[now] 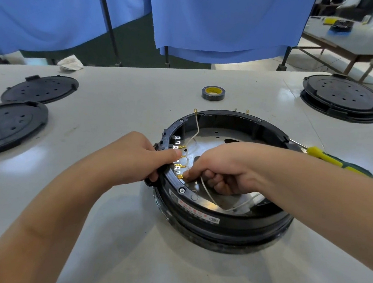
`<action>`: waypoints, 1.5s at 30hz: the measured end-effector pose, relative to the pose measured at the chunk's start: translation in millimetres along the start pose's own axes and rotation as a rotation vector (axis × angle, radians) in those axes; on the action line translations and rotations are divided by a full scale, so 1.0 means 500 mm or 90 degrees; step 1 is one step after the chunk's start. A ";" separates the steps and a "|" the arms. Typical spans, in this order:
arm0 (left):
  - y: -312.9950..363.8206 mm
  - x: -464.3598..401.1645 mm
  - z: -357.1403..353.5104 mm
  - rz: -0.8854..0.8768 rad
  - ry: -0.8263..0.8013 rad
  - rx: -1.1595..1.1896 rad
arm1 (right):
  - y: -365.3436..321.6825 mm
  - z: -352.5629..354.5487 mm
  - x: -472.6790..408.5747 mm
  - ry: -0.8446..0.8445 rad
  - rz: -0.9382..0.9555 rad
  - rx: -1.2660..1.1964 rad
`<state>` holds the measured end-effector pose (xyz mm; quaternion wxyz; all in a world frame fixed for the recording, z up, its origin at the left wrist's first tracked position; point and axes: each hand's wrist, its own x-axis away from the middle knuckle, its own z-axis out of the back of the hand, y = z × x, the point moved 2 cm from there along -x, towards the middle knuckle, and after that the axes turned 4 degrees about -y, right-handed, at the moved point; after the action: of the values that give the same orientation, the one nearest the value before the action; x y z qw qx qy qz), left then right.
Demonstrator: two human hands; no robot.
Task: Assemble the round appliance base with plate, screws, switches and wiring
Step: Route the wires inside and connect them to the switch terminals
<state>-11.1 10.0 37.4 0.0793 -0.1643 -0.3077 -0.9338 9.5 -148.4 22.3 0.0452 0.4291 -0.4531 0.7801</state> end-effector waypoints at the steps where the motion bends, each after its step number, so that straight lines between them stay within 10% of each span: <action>1: 0.000 0.000 0.000 -0.001 0.000 0.001 | 0.000 0.000 0.000 0.000 0.001 -0.001; 22: -0.007 -0.010 0.002 -0.015 -0.008 -0.002 | -0.004 -0.004 0.006 -0.006 0.002 0.001; 36: -0.035 -0.032 0.031 -0.032 0.109 0.022 | -0.022 0.108 0.082 0.168 0.251 0.374; 45: -0.033 -0.040 0.049 -0.026 0.185 -0.028 | -0.009 0.119 0.117 0.198 0.209 0.557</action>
<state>9.8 38.9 39.7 0.1005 -0.0230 -0.2760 -0.9556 12.1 -209.0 80.1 -0.1952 0.2091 -0.1324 0.9490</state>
